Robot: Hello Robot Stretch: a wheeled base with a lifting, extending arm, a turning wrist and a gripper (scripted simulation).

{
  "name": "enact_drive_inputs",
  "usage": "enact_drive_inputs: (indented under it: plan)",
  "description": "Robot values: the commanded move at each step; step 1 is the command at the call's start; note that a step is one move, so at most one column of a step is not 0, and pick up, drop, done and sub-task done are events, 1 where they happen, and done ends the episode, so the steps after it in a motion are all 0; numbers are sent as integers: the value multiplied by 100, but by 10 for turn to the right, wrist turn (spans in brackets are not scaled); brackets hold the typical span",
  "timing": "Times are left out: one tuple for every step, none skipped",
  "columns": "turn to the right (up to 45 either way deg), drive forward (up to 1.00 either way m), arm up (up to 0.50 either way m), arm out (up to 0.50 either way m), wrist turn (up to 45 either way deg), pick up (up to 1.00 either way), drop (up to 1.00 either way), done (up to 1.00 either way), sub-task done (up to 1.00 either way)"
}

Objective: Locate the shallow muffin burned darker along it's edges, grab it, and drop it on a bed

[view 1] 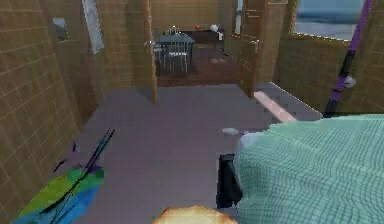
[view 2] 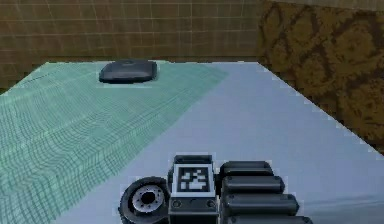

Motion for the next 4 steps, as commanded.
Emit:
enact_drive_inputs:
  plan:
    - [450,0,0,0,0,0,0,0,0]
    - [450,0,0,0,0,0,0,0,0]
    - [90,0,0,0,0,0,0,0,0]
    - [0,15,0,0,0,0,0,0,0]
